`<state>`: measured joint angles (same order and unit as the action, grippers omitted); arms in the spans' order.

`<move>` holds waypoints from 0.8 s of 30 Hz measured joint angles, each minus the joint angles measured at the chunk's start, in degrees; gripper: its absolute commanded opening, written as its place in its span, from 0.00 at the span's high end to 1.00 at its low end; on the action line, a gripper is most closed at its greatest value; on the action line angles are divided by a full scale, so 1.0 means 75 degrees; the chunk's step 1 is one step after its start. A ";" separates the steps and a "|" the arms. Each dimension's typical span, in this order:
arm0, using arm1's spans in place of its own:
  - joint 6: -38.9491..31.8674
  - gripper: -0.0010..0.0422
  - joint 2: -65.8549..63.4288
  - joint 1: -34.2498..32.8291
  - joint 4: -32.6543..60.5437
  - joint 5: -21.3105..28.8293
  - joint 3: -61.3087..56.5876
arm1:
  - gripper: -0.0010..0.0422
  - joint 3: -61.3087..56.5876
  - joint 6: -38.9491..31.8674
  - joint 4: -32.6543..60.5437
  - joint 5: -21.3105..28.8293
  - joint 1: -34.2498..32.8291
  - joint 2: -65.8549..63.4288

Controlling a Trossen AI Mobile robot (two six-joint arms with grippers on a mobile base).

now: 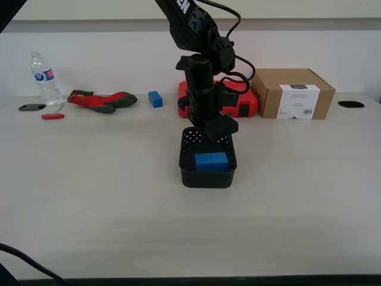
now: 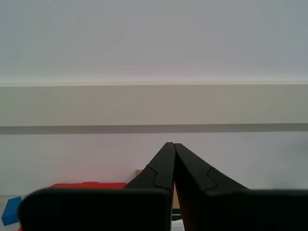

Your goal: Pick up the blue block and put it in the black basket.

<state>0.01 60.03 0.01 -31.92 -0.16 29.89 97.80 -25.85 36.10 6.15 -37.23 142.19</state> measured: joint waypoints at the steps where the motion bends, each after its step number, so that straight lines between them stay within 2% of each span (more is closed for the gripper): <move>1: 0.0000 0.98 0.0000 0.0000 0.0000 0.0000 0.0000 | 0.98 0.0000 0.0000 -0.0009 0.0000 0.0000 0.0000; 24: 0.0000 0.98 0.0000 0.0009 0.0000 0.0003 0.0000 | 0.98 0.0000 0.0000 -0.0245 0.0000 0.0006 0.0000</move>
<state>0.01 60.03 0.08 -31.92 -0.14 29.89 97.80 -25.85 34.26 6.15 -37.19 142.19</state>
